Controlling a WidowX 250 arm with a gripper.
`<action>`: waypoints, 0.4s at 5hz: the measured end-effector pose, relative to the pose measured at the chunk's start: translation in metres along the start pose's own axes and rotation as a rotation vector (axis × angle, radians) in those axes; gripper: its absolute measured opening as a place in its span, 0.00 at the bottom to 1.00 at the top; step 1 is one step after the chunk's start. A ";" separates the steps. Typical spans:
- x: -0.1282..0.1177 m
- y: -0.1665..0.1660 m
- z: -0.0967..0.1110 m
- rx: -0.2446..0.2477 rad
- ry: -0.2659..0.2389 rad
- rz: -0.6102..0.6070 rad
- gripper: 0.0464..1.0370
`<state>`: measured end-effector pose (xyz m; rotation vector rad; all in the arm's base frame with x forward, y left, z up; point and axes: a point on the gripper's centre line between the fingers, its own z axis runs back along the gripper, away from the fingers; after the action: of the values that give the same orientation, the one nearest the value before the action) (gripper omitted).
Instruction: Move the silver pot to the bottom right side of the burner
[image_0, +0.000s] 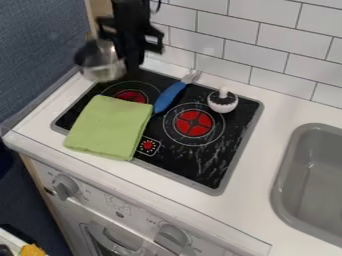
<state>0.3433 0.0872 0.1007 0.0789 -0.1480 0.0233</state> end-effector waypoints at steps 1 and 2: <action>-0.025 -0.050 0.025 -0.012 -0.030 -0.092 0.03; -0.062 -0.092 0.005 -0.019 0.046 -0.151 0.03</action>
<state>0.2842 -0.0055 0.0890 0.0703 -0.0962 -0.1273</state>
